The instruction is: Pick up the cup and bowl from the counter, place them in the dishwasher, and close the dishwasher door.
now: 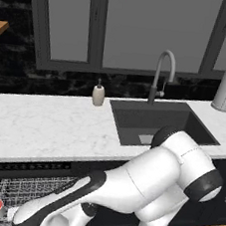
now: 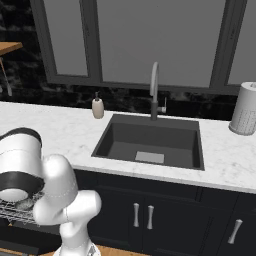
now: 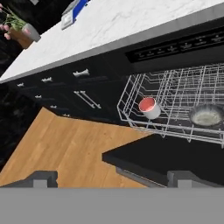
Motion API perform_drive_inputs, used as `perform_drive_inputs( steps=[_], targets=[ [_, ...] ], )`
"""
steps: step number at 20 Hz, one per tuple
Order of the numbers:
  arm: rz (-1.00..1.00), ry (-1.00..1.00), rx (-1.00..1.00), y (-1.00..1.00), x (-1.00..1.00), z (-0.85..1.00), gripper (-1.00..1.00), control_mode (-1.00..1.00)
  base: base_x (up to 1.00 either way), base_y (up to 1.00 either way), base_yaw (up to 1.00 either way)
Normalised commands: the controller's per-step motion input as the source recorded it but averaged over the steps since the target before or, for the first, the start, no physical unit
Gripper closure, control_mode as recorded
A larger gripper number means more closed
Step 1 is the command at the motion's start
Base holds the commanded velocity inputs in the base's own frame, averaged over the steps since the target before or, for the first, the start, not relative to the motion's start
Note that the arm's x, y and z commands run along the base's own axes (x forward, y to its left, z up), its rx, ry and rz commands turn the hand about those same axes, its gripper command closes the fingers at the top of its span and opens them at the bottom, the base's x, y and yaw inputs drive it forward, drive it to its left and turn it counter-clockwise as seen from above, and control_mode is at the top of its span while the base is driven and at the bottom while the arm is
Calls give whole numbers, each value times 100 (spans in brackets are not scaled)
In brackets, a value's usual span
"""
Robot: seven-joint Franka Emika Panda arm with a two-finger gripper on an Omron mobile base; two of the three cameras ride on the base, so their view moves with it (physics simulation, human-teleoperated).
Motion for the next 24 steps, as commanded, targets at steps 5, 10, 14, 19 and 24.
perform_drive_inputs(
  steps=[5, 10, 14, 19, 24],
  targets=[
    [-32, -26, -4, 0, -92, 0, -100, -100, 0, 0, 0],
    [-41, -19, -6, 21, -92, 0, -100, -100, 0, 0, 0],
    [-47, -12, -7, 28, -90, 0, -100, -100, 0, 0, 0],
    [-48, -11, -8, 17, -75, -1, -100, -100, 0, 0, 0],
    [-40, -10, -10, 9, -48, -21, -100, -100, 0, 0, 0]
  ],
)
